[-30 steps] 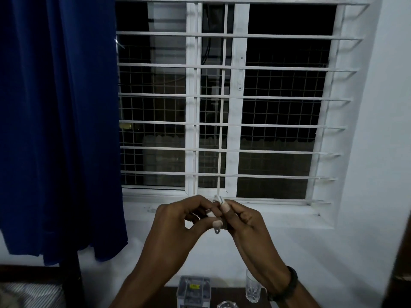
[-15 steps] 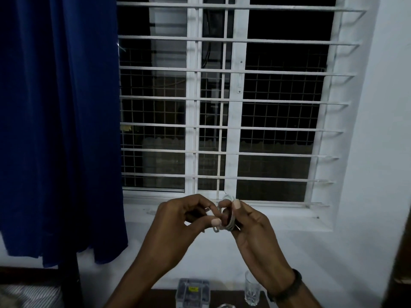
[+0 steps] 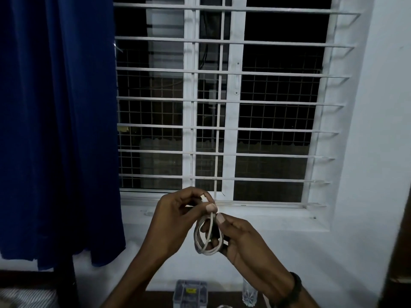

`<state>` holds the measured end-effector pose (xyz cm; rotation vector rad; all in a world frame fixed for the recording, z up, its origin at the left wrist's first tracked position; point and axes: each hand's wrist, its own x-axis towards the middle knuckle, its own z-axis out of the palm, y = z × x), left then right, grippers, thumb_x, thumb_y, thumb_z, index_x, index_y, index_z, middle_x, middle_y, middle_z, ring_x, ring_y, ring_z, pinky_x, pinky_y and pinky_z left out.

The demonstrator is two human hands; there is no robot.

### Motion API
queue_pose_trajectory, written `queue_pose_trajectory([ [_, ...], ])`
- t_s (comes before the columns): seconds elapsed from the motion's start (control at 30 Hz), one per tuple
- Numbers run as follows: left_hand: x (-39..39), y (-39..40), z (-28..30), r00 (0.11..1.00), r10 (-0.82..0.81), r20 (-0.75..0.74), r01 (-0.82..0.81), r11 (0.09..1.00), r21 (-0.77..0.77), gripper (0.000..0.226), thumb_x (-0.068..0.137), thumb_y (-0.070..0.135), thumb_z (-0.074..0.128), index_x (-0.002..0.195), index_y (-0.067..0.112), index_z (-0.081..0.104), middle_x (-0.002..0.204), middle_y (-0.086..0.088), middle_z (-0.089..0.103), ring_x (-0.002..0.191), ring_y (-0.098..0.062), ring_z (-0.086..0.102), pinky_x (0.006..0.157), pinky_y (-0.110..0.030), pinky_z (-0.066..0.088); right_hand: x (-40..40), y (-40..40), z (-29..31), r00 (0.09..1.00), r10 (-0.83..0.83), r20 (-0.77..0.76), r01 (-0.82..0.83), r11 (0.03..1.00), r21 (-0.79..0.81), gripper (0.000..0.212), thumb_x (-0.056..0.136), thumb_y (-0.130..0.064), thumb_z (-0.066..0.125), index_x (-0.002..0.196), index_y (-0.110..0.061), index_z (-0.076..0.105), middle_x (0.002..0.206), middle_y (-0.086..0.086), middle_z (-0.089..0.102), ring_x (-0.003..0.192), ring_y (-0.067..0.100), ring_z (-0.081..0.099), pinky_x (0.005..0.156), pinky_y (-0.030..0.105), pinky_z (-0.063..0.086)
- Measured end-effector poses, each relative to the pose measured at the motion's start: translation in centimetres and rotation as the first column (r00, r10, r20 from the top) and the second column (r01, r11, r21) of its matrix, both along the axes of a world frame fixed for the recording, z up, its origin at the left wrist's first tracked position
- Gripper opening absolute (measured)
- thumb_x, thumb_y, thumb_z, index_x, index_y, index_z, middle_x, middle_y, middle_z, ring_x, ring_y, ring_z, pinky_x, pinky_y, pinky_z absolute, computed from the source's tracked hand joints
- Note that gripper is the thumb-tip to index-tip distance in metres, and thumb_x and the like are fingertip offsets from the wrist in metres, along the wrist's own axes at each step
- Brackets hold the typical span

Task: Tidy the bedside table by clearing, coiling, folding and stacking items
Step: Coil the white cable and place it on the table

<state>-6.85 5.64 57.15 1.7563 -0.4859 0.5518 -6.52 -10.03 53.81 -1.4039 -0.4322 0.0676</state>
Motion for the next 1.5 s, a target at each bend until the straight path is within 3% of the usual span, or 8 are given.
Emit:
queue_pose_trajectory([
  [0.27,-0.1,-0.6,-0.1,0.998,0.028,0.054,-0.027,0.999,-0.021,0.01,0.075,0.018,0.078,0.079,0.014,0.07,0.074,0.0,0.073,0.071,-0.014,0.067,0.064,-0.016,0.053,-0.9,0.3,-0.1,0.992,0.012,0.125,-0.009,1.0,-0.023,0.035,0.093,-0.035,0.047,0.093,-0.01,0.072,0.086,0.006,0.07,0.084,0.023,0.064,0.091,0.039,0.053],
  [0.5,-0.6,-1.7,-0.1,0.989,0.11,0.101,-0.106,0.993,-0.046,0.013,0.074,0.022,0.08,0.078,0.017,0.068,0.071,0.002,0.069,0.063,-0.007,0.064,0.056,-0.014,0.051,-1.2,1.1,-0.3,0.994,0.007,0.106,-0.011,0.999,0.036,0.027,0.089,-0.036,0.054,0.094,-0.015,0.07,0.079,0.003,0.06,0.076,0.017,0.056,0.08,0.032,0.051],
  [0.67,-0.8,-0.8,-0.9,0.998,0.063,0.016,-0.065,0.993,0.1,0.025,0.077,0.034,0.075,0.1,0.035,0.065,0.079,0.004,0.072,0.07,-0.012,0.069,0.068,-0.025,0.059,-0.7,0.4,-0.6,0.986,-0.114,0.118,0.108,0.993,0.053,0.034,0.094,-0.036,0.05,0.101,-0.009,0.07,0.09,0.009,0.072,0.086,0.024,0.068,0.089,0.04,0.054],
  [0.77,-1.3,-0.2,-1.3,0.996,-0.026,-0.081,0.037,0.989,0.142,0.051,0.079,0.021,0.077,0.118,0.04,0.051,0.085,0.001,0.07,0.081,-0.013,0.069,0.073,-0.028,0.059,-0.6,0.2,-0.9,0.962,-0.218,0.166,0.234,0.968,-0.089,0.041,0.093,-0.043,0.044,0.095,-0.013,0.071,0.089,0.008,0.073,0.088,0.026,0.068,0.089,0.037,0.053],
  [0.93,-2.3,-0.7,-1.5,0.992,0.01,0.128,-0.055,0.935,0.35,0.054,0.087,0.01,0.066,0.122,0.043,0.042,0.087,0.011,0.061,0.084,-0.01,0.064,0.07,-0.028,0.059,-0.7,0.6,-1.0,0.858,-0.359,0.369,0.489,0.79,-0.37,0.048,0.092,-0.053,0.033,0.086,-0.018,0.065,0.079,0.003,0.068,0.071,0.012,0.059,0.069,0.023,0.048],
  [1.13,-2.2,-0.2,-2.0,0.959,0.033,0.282,-0.18,0.838,0.515,0.055,0.09,0.012,0.061,0.128,0.049,0.046,0.096,0.02,0.054,0.086,-0.003,0.058,0.077,-0.017,0.053,-0.7,-0.8,0.7,0.926,-0.195,0.323,0.347,0.774,-0.529,0.041,0.098,-0.045,0.04,0.071,-0.022,0.06,0.06,-0.006,0.059,0.049,0.001,0.052,0.065,0.026,0.048],
  [1.3,-2.3,-0.9,-2.8,0.936,0.114,0.332,-0.313,0.701,0.641,0.07,0.082,0.004,0.063,0.138,0.042,0.045,0.092,0.019,0.041,0.069,0.002,0.043,0.065,0.004,0.031,-1.6,-1.5,1.7,0.92,-0.13,0.371,0.351,0.696,-0.626,0.036,0.099,-0.043,0.04,0.071,-0.025,0.056,0.065,-0.007,0.061,0.048,0.002,0.055,0.057,0.014,0.046],
  [1.5,-2.3,-2.1,-2.0,0.948,0.134,0.288,-0.284,0.761,0.583,0.04,0.091,0.015,0.055,0.129,0.027,0.055,0.12,0.003,0.054,0.074,-0.005,0.049,0.068,-0.012,0.046,-2.1,-1.6,1.9,0.895,-0.111,0.432,0.409,0.587,-0.698,0.024,0.1,-0.036,0.041,0.078,-0.033,0.051,0.073,-0.019,0.057,0.055,-0.011,0.057,0.056,0.005,0.042],
])
